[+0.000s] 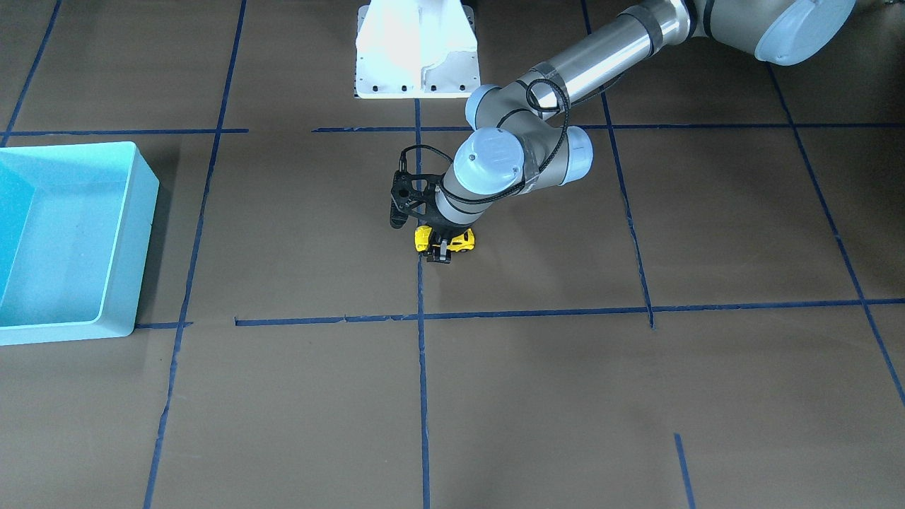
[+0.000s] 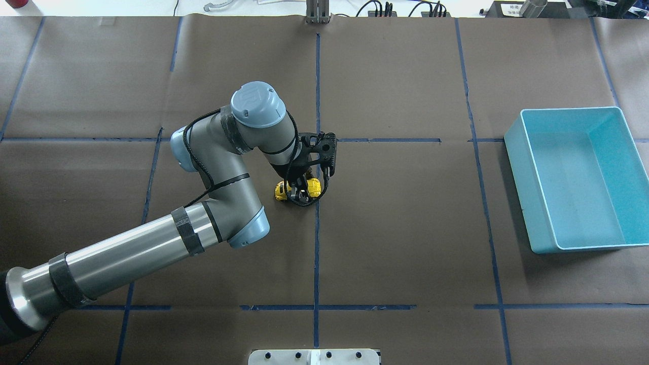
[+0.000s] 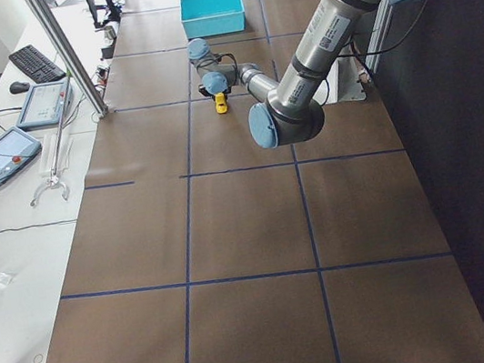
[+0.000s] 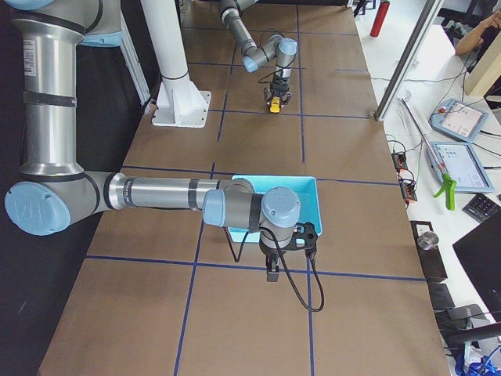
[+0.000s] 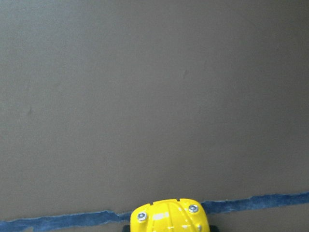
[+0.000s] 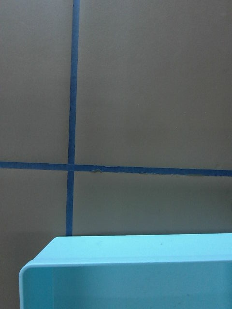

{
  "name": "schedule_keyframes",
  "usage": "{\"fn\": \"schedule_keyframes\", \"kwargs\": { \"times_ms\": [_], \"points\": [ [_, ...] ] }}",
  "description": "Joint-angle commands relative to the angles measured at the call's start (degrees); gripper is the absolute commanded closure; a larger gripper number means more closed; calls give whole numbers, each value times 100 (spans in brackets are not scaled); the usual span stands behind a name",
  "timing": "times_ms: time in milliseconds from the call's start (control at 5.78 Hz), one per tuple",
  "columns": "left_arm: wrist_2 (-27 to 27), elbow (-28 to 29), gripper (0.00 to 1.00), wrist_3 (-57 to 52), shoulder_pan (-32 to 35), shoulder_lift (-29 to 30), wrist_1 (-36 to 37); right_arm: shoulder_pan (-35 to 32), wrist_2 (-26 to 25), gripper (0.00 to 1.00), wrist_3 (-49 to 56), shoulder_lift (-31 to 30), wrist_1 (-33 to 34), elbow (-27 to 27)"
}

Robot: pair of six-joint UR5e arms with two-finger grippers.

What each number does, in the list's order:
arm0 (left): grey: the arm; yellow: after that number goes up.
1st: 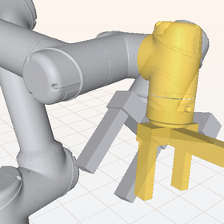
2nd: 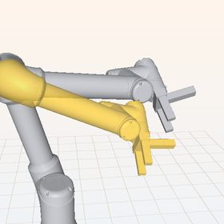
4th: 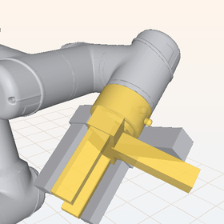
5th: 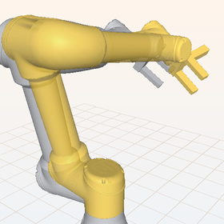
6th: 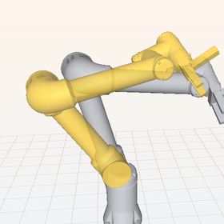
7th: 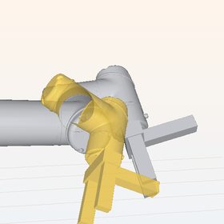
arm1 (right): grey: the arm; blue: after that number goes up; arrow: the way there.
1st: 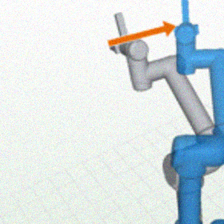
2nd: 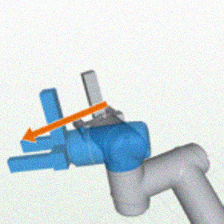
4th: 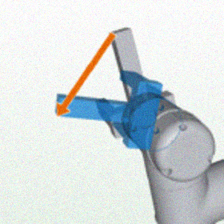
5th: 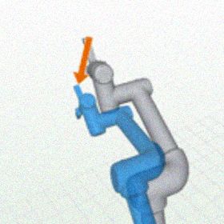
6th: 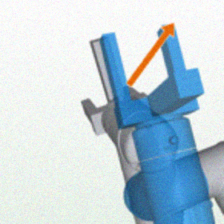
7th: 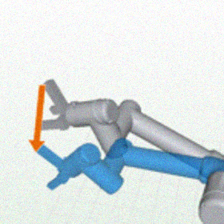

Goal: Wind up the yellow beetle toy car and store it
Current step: 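Keep dragging the car away from the blue bin with the left gripper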

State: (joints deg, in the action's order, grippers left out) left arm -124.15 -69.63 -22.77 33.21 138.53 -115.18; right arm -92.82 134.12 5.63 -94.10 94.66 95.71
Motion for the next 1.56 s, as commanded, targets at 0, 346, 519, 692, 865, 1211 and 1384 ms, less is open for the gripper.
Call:
{"fn": "schedule_keyframes", "kwargs": {
  "times_ms": [0, 346, 519, 692, 865, 1211, 1384],
  "points": [
    [-4, -172, 100, -8, 19, -211, -66, 1, 0, 0, 0, 6, 0, 0],
    [-48, -313, 100, -17, 116, -360, -110, 1, 0, 0, 0, -3, 0, -18],
    [-48, -410, 100, -17, 116, -501, -180, 1, -9, 0, 0, 6, 0, -18],
    [-48, -515, 100, -17, 116, -633, -207, 1, -9, 0, 0, -3, 0, -18],
    [-48, -621, 100, -17, 133, -765, -277, 1, 0, 0, 0, -3, 0, 0],
    [-126, -831, 100, -26, 186, -1089, -461, 1, -9, 0, 0, -3, 0, -18],
    [-231, -867, 100, -165, 273, -1169, -470, 1, -9, 0, 0, -3, 0, -18]
  ]
}}
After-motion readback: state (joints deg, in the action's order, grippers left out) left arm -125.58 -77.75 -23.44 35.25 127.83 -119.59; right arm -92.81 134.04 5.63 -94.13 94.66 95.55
